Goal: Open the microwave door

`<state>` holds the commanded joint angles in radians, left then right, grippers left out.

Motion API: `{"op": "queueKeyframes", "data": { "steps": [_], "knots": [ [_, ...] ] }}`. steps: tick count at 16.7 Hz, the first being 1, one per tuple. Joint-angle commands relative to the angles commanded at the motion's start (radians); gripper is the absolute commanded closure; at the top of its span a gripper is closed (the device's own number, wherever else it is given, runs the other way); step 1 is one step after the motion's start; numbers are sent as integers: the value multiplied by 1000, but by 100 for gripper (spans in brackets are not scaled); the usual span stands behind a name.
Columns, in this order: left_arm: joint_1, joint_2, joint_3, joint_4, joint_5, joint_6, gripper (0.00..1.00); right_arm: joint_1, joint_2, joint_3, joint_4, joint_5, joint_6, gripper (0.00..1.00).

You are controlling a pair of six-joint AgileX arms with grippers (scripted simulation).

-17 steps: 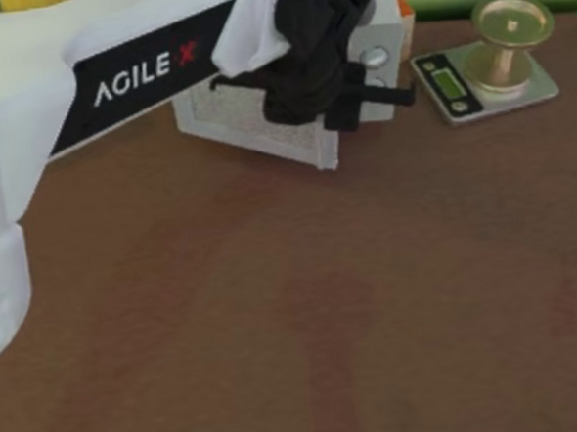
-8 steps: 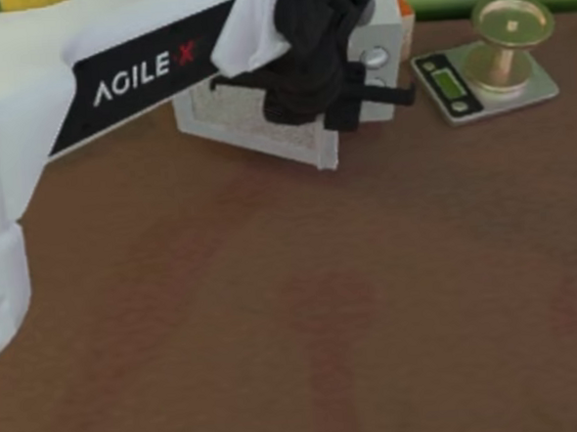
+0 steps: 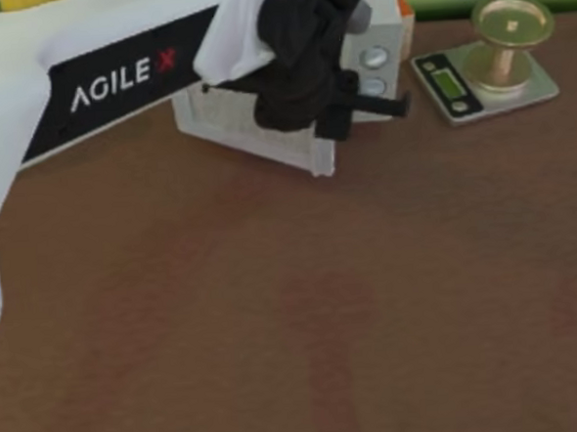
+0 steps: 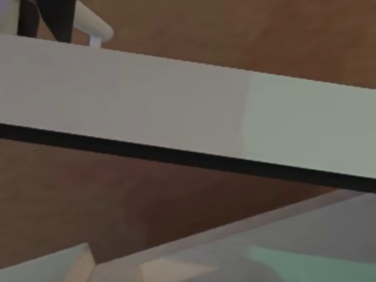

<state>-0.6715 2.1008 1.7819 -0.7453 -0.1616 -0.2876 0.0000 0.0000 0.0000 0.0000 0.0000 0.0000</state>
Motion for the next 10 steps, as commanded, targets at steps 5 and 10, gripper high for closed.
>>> {"op": "queueKeyframes", "data": {
  "steps": [5,10],
  "knots": [
    [11,-44,-67,32,26,54,100,0,0,0,0,0,0,0],
    [11,-44,-67,32,26,54,100,0,0,0,0,0,0,0]
  ]
}}
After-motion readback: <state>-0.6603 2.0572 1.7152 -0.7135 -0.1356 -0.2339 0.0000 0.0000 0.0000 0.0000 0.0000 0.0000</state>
